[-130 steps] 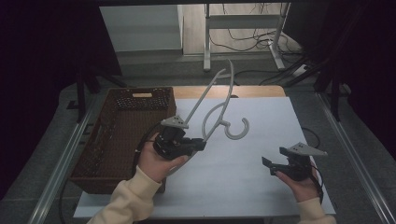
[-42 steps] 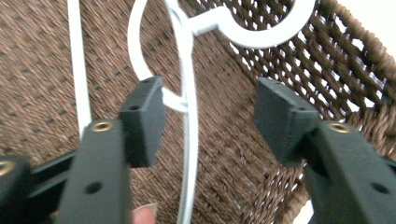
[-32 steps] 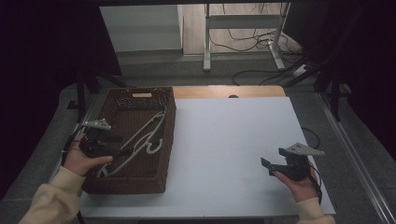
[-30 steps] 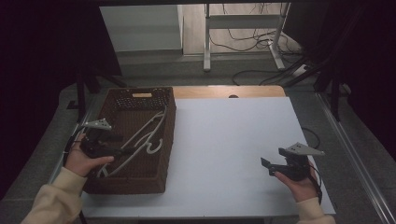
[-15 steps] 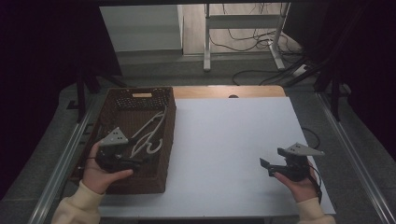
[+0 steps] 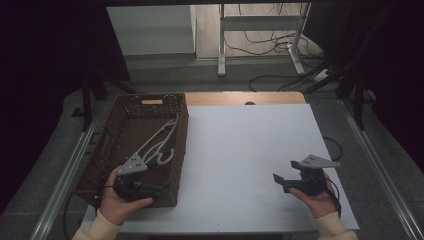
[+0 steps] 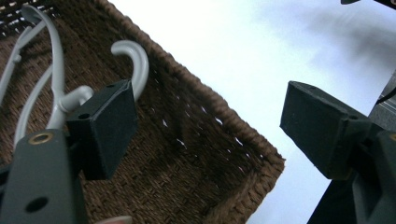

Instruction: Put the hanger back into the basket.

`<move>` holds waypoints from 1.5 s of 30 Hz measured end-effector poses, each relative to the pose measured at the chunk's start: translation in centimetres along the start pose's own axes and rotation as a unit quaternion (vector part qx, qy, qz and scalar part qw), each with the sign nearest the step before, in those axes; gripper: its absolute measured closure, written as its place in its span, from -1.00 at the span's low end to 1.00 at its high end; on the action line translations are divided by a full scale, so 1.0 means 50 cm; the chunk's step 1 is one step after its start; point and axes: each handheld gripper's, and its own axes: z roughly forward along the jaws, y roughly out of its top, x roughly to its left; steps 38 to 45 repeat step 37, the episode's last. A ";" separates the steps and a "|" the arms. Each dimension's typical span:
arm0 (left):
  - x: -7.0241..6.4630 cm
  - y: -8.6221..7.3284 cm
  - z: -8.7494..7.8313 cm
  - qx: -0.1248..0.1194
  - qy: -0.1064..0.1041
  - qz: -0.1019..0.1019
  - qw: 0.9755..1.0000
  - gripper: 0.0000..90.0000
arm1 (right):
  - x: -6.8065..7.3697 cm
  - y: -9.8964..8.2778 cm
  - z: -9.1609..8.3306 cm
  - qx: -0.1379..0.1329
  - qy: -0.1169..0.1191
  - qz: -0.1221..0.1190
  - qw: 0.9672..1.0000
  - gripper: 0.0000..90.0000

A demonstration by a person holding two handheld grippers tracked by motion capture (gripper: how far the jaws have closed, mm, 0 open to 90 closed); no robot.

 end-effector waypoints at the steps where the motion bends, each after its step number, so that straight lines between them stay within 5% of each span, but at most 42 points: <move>1: -0.002 -0.003 0.002 0.002 0.001 0.001 1.000 -0.58 | 0.002 0.000 0.002 0.002 0.004 -0.002 1.000 -0.65; 4: -0.006 -0.016 0.006 0.006 0.017 0.007 1.000 -0.58 | 0.009 -0.001 0.006 0.008 0.015 -0.016 1.000 -0.65; 12: -0.008 -0.029 0.006 -0.005 0.019 0.006 1.000 -0.58 | 0.014 -0.003 0.010 0.017 0.023 -0.024 0.999 -0.65; 45: -0.001 -0.036 -0.010 -0.020 0.007 -0.005 1.000 -0.58 | 0.012 -0.003 0.009 0.017 0.022 -0.027 0.999 -0.65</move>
